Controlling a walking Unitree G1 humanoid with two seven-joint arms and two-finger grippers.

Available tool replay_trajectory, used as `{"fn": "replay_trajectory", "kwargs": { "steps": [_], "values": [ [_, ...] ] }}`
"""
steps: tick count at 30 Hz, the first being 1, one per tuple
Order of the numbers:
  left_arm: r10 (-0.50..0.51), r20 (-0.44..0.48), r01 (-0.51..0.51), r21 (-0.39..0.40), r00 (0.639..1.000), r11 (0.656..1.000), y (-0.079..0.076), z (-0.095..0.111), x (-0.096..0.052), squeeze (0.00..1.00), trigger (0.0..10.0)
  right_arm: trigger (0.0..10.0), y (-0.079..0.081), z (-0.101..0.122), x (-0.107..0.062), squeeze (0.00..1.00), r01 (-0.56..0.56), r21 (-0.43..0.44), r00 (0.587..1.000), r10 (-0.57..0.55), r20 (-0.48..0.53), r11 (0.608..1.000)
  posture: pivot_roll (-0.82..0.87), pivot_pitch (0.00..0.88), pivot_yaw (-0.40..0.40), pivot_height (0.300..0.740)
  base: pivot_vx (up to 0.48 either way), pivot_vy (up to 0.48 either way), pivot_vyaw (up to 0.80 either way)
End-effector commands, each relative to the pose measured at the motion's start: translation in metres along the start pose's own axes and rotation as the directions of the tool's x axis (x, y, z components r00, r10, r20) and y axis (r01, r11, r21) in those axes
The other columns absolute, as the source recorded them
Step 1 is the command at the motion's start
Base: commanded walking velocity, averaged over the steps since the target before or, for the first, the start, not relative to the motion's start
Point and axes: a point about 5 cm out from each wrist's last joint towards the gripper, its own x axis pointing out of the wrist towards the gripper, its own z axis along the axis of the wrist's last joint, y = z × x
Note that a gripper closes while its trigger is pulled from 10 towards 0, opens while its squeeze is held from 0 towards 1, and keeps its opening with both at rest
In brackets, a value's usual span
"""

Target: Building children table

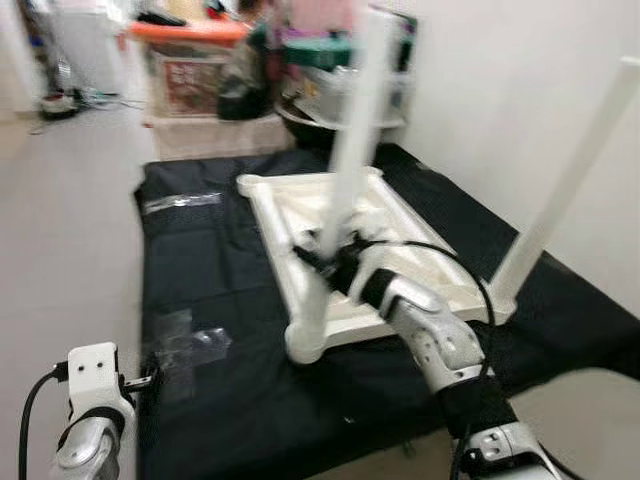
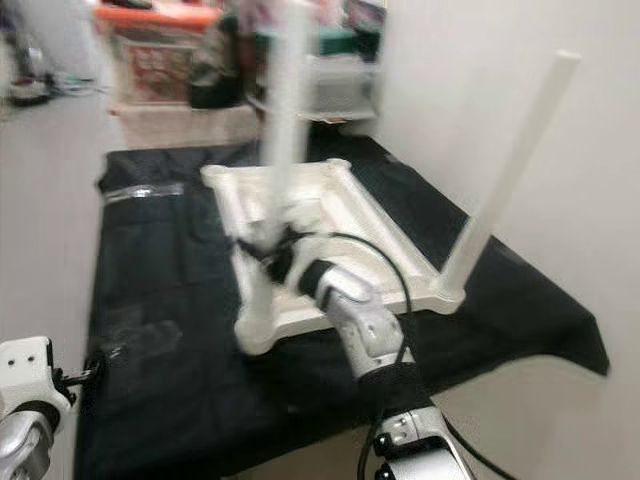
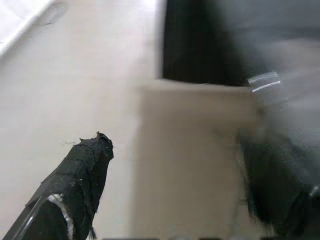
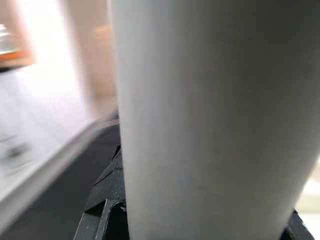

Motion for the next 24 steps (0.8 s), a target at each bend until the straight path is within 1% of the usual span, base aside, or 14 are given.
{"fn": "replay_trajectory", "kwargs": {
  "steps": [1, 2, 3, 5, 6, 7, 8, 9, 11, 12, 14, 17, 22, 24],
  "values": [
    [-0.011, 0.002, 0.011, 0.013, 1.000, 1.000, -0.001, 0.003, 0.003, 0.00, 10.0, 0.0, -0.043, -0.028, -0.029, 0.00, 0.264, -0.134, 0.956, -0.278, -0.099, 0.955, 0.02, 0.000, -0.073, 0.740, 0.000, 0.000, 0.00],
    [-0.011, 0.002, 0.011, 0.013, 1.000, 1.000, -0.001, 0.003, 0.003, 0.00, 10.0, 0.0, -0.043, -0.028, -0.029, 0.00, 0.264, -0.134, 0.956, -0.278, -0.099, 0.955, 0.02, 0.000, -0.073, 0.740, 0.000, 0.000, 0.00],
    [-0.015, 0.002, 0.015, 0.019, 1.000, 1.000, -0.002, 0.004, 0.005, 0.00, 10.0, 0.0, -0.049, -0.026, -0.037, 0.00, 0.340, -0.170, 0.932, -0.356, -0.069, 0.925, 0.01, 0.000, -0.067, 0.740, 0.000, 0.000, 0.00],
    [-0.015, 0.002, 0.015, 0.019, 1.000, 1.000, -0.002, 0.004, 0.005, 0.00, 10.0, 0.0, -0.049, -0.026, -0.037, 0.00, 0.340, -0.170, 0.932, -0.356, -0.069, 0.925, 0.01, 0.000, -0.067, 0.740, 0.000, 0.000, 0.00],
    [-0.020, 0.005, 0.020, 0.022, 1.000, 1.000, -0.004, 0.006, 0.007, 0.00, 10.0, 0.0, -0.050, -0.024, -0.041, 0.00, 0.401, -0.198, 0.909, -0.416, -0.036, 0.894, 0.01, 0.000, -0.066, 0.740, 0.000, 0.000, 0.00],
    [-0.026, 0.013, 0.025, 0.023, 1.000, 0.999, -0.006, 0.008, 0.009, 0.00, 10.0, 0.0, -0.046, -0.021, -0.040, 0.00, 0.413, -0.216, 0.904, -0.426, -0.017, 0.885, 0.01, 0.000, -0.064, 0.740, 0.000, 0.000, 0.00],
    [-0.026, 0.013, 0.025, 0.023, 1.000, 0.999, -0.006, 0.008, 0.009, 0.00, 10.0, 0.0, -0.046, -0.021, -0.040, 0.00, 0.413, -0.216, 0.904, -0.426, -0.017, 0.885, 0.01, 0.000, -0.064, 0.740, 0.000, 0.000, 0.00],
    [-0.030, 0.018, 0.029, 0.024, 0.999, 0.999, -0.008, 0.011, 0.011, 0.00, 10.0, 0.0, -0.042, -0.019, -0.037, 0.00, 0.421, -0.218, 0.902, -0.431, -0.002, 0.881, 0.02, 0.000, -0.064, 0.740, 0.000, 0.000, 0.00],
    [-0.032, 0.021, 0.032, 0.025, 0.999, 0.999, -0.009, 0.012, 0.012, 0.00, 10.0, 0.0, -0.033, -0.017, -0.028, 0.00, 0.399, -0.200, 0.914, -0.406, 0.008, 0.895, 0.02, 0.000, -0.065, 0.740, 0.000, 0.000, 0.00],
    [-0.032, 0.021, 0.032, 0.025, 0.999, 0.999, -0.009, 0.012, 0.012, 0.00, 10.0, 0.0, -0.033, -0.017, -0.028, 0.00, 0.399, -0.200, 0.914, -0.406, 0.008, 0.895, 0.02, 0.000, -0.065, 0.740, 0.000, 0.000, 0.00],
    [-0.030, 0.019, 0.030, 0.025, 0.999, 0.999, -0.008, 0.010, 0.011, 0.00, 10.0, 0.0, -0.028, -0.017, -0.023, 0.00, 0.403, -0.167, 0.913, -0.407, 0.011, 0.900, 0.02, 0.000, -0.068, 0.740, 0.000, 0.000, 0.00],
    [-0.029, 0.013, 0.028, 0.021, 1.000, 0.999, -0.008, 0.009, 0.010, 0.00, 10.0, 0.0, -0.024, -0.024, -0.021, 0.00, 0.403, -0.129, 0.912, -0.409, -0.021, 0.906, 0.02, 0.000, -0.069, 0.740, 0.000, 0.000, 0.00],
    [-0.032, 0.009, 0.032, 0.022, 0.999, 0.999, -0.009, 0.008, 0.011, 0.00, 10.0, 0.0, -0.023, -0.027, -0.021, 0.00, 0.404, -0.097, 0.912, -0.409, -0.042, 0.910, 0.02, 0.000, -0.064, 0.740, 0.000, 0.000, 0.00],
    [-0.038, 0.008, 0.037, 0.024, 0.999, 0.999, -0.010, 0.009, 0.012, 0.00, 10.0, 0.0, -0.018, -0.029, -0.021, 0.00, 0.377, -0.085, 0.922, -0.382, -0.054, 0.922, 0.02, 0.000, -0.064, 0.740, 0.000, 0.000, 0.00]
  ]
}}
